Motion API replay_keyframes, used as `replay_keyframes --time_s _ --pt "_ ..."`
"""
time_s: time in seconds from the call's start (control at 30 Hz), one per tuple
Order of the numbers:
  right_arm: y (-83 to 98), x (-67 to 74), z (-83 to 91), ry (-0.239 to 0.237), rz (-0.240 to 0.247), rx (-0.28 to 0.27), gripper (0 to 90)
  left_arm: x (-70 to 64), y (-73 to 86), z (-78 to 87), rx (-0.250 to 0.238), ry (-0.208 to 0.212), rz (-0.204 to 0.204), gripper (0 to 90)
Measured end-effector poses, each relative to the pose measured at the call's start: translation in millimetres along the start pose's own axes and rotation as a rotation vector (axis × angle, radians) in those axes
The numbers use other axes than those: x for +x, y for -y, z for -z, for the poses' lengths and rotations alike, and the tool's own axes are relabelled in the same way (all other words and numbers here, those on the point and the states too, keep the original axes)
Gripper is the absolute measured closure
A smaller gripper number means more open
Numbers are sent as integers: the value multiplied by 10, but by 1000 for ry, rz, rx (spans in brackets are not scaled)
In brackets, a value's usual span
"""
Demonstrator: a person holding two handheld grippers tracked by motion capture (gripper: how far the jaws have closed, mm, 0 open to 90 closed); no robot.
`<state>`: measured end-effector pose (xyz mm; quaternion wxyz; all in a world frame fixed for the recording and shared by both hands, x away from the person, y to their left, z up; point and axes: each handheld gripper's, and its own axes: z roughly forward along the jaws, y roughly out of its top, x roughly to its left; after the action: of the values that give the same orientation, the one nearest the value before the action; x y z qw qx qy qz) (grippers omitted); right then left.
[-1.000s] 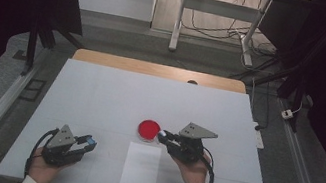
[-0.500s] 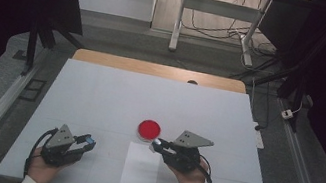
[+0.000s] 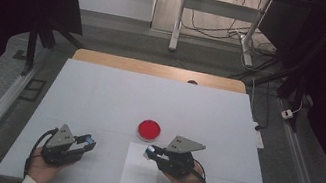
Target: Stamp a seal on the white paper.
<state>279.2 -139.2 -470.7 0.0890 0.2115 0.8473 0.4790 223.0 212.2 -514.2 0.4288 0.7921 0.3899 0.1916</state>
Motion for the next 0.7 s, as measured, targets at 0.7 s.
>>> replay_keyframes --time_s 0.7 --pt "121 52 -231 -46 100 89 752 -8 0 -19 6 3 -1 651"
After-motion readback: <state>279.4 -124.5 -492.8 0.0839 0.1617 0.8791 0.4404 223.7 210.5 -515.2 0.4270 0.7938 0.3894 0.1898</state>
